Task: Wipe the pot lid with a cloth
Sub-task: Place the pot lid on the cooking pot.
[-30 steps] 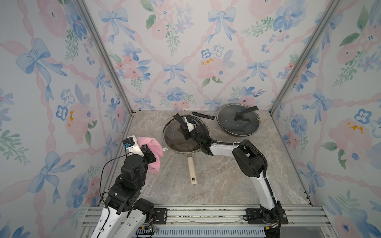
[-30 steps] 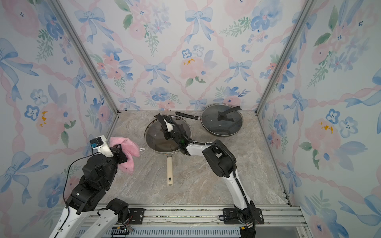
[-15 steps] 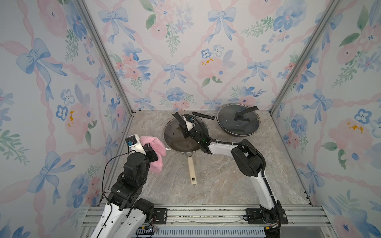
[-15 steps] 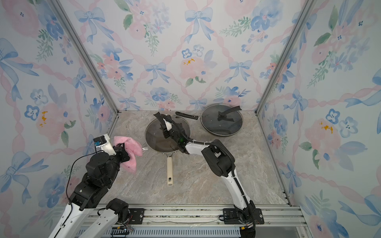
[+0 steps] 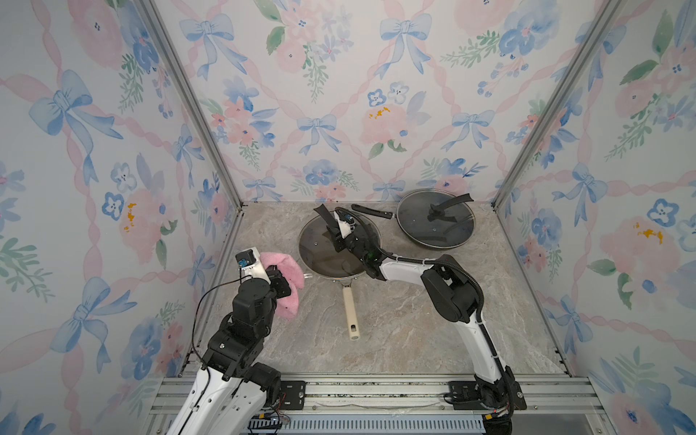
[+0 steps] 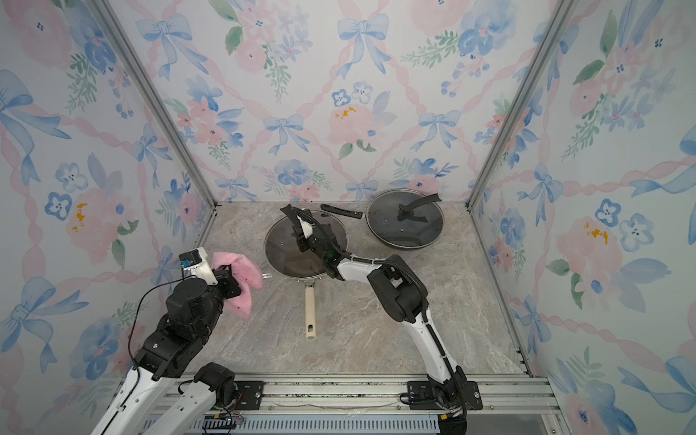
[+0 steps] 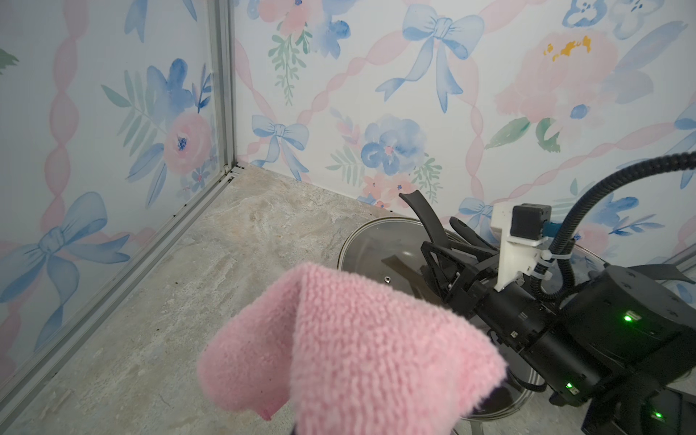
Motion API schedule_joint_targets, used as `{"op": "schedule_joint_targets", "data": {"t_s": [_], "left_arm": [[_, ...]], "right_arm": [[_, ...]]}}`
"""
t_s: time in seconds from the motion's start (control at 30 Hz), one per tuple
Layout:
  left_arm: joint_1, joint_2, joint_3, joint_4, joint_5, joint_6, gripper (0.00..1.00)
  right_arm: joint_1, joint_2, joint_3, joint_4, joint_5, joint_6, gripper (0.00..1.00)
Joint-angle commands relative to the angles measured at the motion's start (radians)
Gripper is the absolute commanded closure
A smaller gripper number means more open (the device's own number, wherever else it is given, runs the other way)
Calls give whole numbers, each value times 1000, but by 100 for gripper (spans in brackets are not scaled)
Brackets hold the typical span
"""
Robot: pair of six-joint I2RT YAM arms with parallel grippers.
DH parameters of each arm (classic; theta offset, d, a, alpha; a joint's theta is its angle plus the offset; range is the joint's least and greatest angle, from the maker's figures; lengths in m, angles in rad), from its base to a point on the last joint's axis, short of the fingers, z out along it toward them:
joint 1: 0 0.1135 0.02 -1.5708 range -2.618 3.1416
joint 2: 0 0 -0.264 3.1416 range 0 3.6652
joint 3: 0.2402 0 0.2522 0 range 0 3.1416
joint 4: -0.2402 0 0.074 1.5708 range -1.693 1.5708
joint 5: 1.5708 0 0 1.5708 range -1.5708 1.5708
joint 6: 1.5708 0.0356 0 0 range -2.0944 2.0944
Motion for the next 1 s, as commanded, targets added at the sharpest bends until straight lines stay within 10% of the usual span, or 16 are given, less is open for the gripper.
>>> {"op": "schedule_joint_targets", "data": {"t_s": [0.0, 0.5, 0.97], "left_arm": [[5, 5, 19, 17, 1, 31, 100], [8, 54, 70, 17, 17, 72, 100], [17, 109, 86, 48, 43, 84, 100]], "right_arm": [[7, -14, 31, 123, 16, -11, 100], [16, 2, -17, 164, 28, 41, 96], [-10, -126, -48, 125, 9, 41, 24]]}}
